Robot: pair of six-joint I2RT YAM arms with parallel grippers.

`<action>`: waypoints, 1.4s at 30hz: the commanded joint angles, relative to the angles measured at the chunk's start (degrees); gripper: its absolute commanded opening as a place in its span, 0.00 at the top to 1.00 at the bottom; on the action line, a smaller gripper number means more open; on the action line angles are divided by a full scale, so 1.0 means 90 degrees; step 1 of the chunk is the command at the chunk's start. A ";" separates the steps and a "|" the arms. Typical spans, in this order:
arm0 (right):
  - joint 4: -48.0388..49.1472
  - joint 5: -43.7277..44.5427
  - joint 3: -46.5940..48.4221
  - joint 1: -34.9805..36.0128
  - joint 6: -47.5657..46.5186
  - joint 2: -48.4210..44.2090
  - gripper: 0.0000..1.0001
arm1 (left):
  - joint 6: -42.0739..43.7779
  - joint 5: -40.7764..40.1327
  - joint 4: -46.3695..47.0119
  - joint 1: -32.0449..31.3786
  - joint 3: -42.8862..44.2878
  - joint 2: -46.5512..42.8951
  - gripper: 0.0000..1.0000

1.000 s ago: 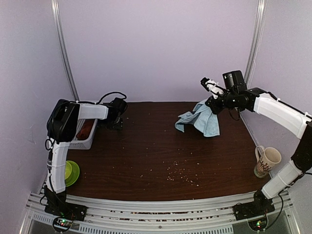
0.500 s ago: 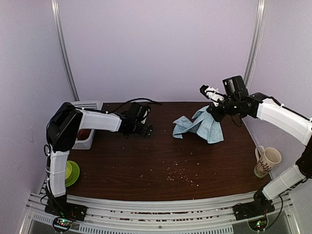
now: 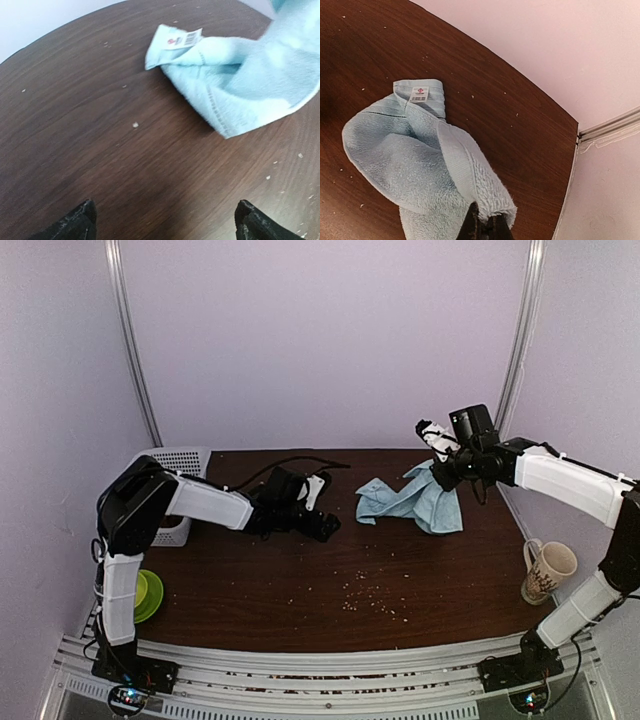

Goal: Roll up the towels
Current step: Move the towel to the center of the board.

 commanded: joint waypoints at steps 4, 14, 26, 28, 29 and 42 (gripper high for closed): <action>0.0545 0.1084 -0.0075 -0.0282 0.0262 0.0329 1.00 | -0.0227 0.0597 0.0432 -0.0359 0.0643 0.0666 0.02; 0.0748 0.1378 -0.0184 -0.0493 0.0222 0.0526 1.00 | -0.0506 0.0447 0.0564 -0.0542 0.1407 0.1293 0.02; 0.0791 0.1353 -0.0254 -0.0575 0.0236 0.0553 1.00 | -0.1067 0.0332 0.0717 -0.0710 0.2262 0.2036 0.02; 0.0788 0.1331 -0.0260 -0.0587 0.0248 0.0546 1.00 | -0.1261 0.0177 0.0683 -0.0723 0.2396 0.2162 0.02; 0.0787 0.1317 -0.0260 -0.0587 0.0248 0.0545 1.00 | -0.1379 0.0093 0.0720 -0.0728 0.2423 0.2208 0.02; 0.0765 0.1176 -0.0263 -0.0590 0.0261 0.0465 1.00 | -0.2072 -0.0403 0.0511 -0.0731 0.3051 0.2815 0.28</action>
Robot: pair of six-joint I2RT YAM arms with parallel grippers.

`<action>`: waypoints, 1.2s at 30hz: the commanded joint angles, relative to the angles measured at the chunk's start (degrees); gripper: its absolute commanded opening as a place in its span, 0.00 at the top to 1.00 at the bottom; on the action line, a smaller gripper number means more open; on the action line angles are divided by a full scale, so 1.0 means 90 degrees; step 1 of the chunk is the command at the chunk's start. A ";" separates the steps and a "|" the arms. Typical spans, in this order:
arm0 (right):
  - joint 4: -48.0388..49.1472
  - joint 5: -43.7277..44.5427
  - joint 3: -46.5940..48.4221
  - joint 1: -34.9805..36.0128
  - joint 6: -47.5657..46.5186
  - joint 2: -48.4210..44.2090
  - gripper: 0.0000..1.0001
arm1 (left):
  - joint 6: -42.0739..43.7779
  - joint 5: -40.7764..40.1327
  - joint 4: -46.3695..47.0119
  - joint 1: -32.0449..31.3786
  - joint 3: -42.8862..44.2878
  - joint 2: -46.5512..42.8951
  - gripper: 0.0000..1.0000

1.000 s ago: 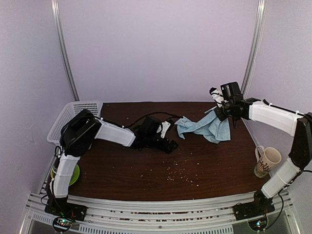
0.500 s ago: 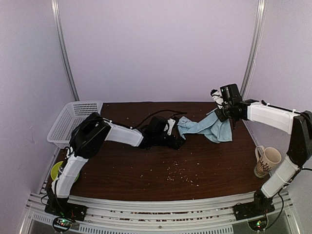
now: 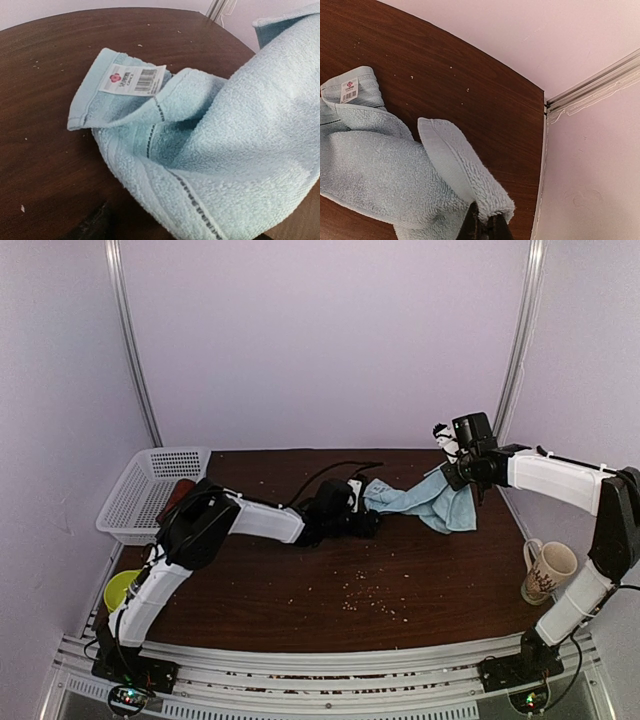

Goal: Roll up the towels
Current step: Move the towel to the center of the board.

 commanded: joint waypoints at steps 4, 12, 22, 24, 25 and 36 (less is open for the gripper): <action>0.0108 -0.0040 -0.0056 -0.0024 0.0064 -0.0097 1.00 | -0.0283 -0.0447 -0.0576 -0.0043 0.0406 0.0396 0.46; 0.0089 -0.0062 -0.0037 -0.0024 0.0071 -0.0130 1.00 | -0.0193 -0.1040 -0.1105 -0.0134 0.0118 0.0095 0.48; 0.0089 -0.0016 -0.0035 -0.0029 0.0066 -0.0121 1.00 | -0.0125 -0.1156 -0.1367 -0.0133 -0.0007 0.0021 0.68; 0.0089 0.0000 -0.0028 -0.0032 0.0061 -0.0122 1.00 | -0.0125 -0.1118 -0.1378 -0.0144 -0.0012 0.0013 0.68; 0.0089 0.0007 -0.0022 -0.0032 0.0060 -0.0114 1.00 | -0.0141 -0.1091 -0.1390 -0.0141 -0.0011 0.0009 0.69; 0.0089 0.0006 -0.0017 -0.0037 0.0061 -0.0121 1.00 | -0.0256 -0.0602 -0.1280 -0.0164 -0.0058 -0.0005 0.90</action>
